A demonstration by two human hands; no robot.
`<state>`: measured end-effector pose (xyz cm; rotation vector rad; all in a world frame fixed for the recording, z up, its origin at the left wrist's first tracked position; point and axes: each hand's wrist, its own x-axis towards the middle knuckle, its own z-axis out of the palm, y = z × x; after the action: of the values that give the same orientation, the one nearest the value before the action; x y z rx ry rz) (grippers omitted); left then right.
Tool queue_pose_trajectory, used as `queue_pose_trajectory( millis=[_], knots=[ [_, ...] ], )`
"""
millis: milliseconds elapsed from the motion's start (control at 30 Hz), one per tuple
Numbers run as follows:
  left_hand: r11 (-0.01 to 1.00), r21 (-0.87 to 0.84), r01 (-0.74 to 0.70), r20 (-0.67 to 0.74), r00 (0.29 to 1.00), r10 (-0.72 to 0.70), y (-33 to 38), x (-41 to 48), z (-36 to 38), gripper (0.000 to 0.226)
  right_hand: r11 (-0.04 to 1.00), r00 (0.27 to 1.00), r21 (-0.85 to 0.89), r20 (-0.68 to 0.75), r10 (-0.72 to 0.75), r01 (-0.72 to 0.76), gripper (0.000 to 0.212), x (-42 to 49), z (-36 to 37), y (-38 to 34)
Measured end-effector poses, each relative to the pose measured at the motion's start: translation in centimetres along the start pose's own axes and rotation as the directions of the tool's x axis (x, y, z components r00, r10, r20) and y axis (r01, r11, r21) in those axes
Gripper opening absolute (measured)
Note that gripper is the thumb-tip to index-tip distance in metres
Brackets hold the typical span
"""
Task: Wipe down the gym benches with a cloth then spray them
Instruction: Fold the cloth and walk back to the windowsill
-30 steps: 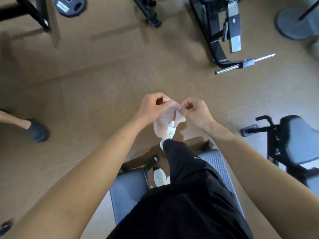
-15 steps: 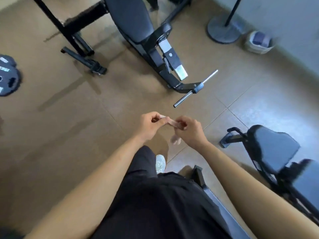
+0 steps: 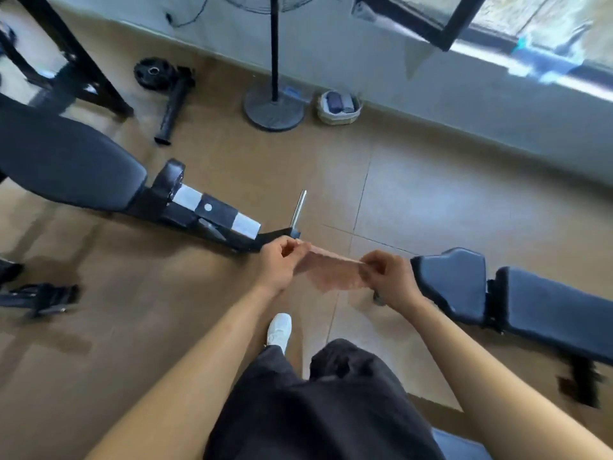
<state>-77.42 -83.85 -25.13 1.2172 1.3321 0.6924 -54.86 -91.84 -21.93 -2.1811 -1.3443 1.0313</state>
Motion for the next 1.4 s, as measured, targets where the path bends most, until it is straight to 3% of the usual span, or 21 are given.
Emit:
queue_pose_trajectory(
  millis=[133, 267, 367, 500, 567, 633, 767, 867, 967, 1033, 1167, 1300, 1400],
  knots=[
    [0.997, 0.072, -0.022, 0.078, 0.997, 0.017, 2.7, 7.8, 1.3, 0.021, 0.972, 0.978, 0.198, -0.139, 0.152, -0.123, 0.006, 3.4, -2.9, -2.6],
    [0.982, 0.151, -0.115, 0.063, 0.992, 0.106, 6.4, 13.8, 4.1, 0.015, 0.921, 0.950, 0.360, -0.203, 0.236, -0.152, 0.006, 7.3, -5.8, -4.3],
    [0.981, 0.125, -0.147, 0.138, 0.982, 0.129, 9.3, 16.9, 7.8, 0.015, 0.880, 0.946, 0.451, -0.194, 0.258, -0.148, 0.024, 10.2, -7.9, -5.0],
    [0.984, 0.049, -0.170, 0.401, 0.906, 0.136, 12.7, 20.4, 12.9, 0.018, 0.851, 0.973, 0.514, -0.126, 0.194, -0.104, 0.053, 14.7, -11.8, -4.6],
    [0.979, 0.039, -0.199, 0.504, 0.850, 0.152, 14.0, 22.7, 15.5, 0.015, 0.868, 0.981, 0.492, -0.121, 0.150, -0.072, 0.048, 17.4, -14.0, -3.4],
    [0.979, 0.014, -0.202, 0.577, 0.802, 0.157, 15.4, 25.2, 18.2, 0.007, 0.900, 0.973, 0.432, -0.180, 0.148, -0.057, 0.028, 20.5, -16.5, -1.8],
    [0.986, 0.021, -0.162, 0.654, 0.749, 0.110, 19.2, 29.4, 23.6, 0.016, 0.906, 0.947, 0.418, -0.257, 0.194, -0.073, 0.010, 26.0, -22.1, 1.8],
    [0.989, 0.052, -0.136, 0.609, 0.790, 0.077, 21.6, 32.6, 27.5, 0.022, 0.888, 0.936, 0.451, -0.267, 0.230, -0.090, 0.003, 29.0, -26.5, 4.6],
    [0.989, 0.087, -0.121, 0.561, 0.826, 0.051, 23.7, 36.2, 31.4, 0.017, 0.884, 0.937, 0.463, -0.281, 0.209, -0.059, 0.021, 31.2, -31.1, 6.8],
    [0.984, 0.113, -0.140, 0.583, 0.811, 0.048, 25.1, 38.4, 34.2, 0.013, 0.870, 0.940, 0.490, -0.272, 0.208, -0.051, 0.020, 32.7, -34.0, 8.2],
    [0.967, 0.151, -0.204, 0.696, 0.717, 0.043, 27.6, 42.9, 40.8, 0.021, 0.841, 0.962, 0.540, -0.235, 0.137, 0.012, 0.013, 36.6, -39.7, 10.6],
    [0.947, 0.194, -0.255, 0.831, 0.556, -0.021, 29.9, 48.3, 47.9, 0.055, 0.777, 0.971, 0.627, -0.214, 0.104, 0.055, 0.018, 41.6, -45.8, 12.4],
    [0.972, 0.145, -0.185, 0.902, 0.429, -0.053, 31.9, 53.5, 53.2, 0.042, 0.724, 0.952, 0.685, -0.268, 0.147, 0.081, 0.021, 45.7, -50.5, 13.5]
  ],
)
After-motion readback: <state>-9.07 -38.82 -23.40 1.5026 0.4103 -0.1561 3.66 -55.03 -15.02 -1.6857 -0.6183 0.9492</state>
